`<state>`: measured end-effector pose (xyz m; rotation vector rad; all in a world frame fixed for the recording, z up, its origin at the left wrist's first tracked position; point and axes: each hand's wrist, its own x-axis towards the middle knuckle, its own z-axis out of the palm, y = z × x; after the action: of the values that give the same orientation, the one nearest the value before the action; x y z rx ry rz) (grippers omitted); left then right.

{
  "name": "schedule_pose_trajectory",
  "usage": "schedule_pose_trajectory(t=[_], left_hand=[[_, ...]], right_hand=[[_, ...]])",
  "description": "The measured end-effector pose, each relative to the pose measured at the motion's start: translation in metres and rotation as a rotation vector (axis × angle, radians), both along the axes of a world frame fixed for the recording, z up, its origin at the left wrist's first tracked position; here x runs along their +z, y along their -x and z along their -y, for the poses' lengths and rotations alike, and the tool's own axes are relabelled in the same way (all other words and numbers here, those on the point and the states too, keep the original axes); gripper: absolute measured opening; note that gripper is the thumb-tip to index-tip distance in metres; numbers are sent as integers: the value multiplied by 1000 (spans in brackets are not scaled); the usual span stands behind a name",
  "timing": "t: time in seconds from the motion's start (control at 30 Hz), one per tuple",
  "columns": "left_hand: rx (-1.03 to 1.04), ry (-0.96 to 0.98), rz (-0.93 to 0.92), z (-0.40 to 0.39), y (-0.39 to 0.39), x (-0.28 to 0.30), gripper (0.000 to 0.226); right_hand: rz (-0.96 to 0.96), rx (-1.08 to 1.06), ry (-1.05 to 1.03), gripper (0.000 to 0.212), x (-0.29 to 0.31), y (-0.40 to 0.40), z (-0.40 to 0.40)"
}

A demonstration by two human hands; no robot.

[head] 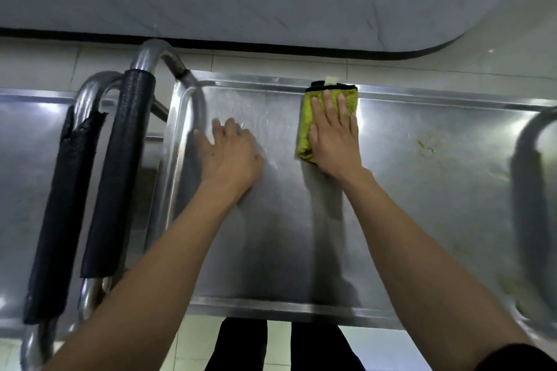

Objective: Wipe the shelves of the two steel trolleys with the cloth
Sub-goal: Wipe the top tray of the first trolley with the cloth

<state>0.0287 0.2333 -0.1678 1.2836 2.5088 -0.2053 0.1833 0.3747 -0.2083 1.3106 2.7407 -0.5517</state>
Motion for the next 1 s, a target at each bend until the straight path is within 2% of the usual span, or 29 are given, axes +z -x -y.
schedule_pose_trajectory(t=[0.07,0.13,0.33,0.47,0.67,0.8,1.0], left_hand=[[-135,-99,112,-19,-29,-2,47],[-227,-110,155,-34,-55,-5,44],[-228,-55,107,-50,-72,-11,39],[-282,-6,80,-51,-75,-10,48],[-319,3,97,-49,-64,-8,53],[-233,-70,189,-31,-51,-3,45],[51,-139,115,37,-9,4,43]], right_hand=[[20,-16,-4,59,2,-25,-12],[34,-43,-6,59,2,-49,-26],[68,-156,-17,58,6,-109,-67],[76,-203,-10,57,7,-106,-69],[57,-94,0,58,2,-73,-25],[50,-70,4,58,-1,-55,-7],[37,-26,-4,58,-2,-27,20]])
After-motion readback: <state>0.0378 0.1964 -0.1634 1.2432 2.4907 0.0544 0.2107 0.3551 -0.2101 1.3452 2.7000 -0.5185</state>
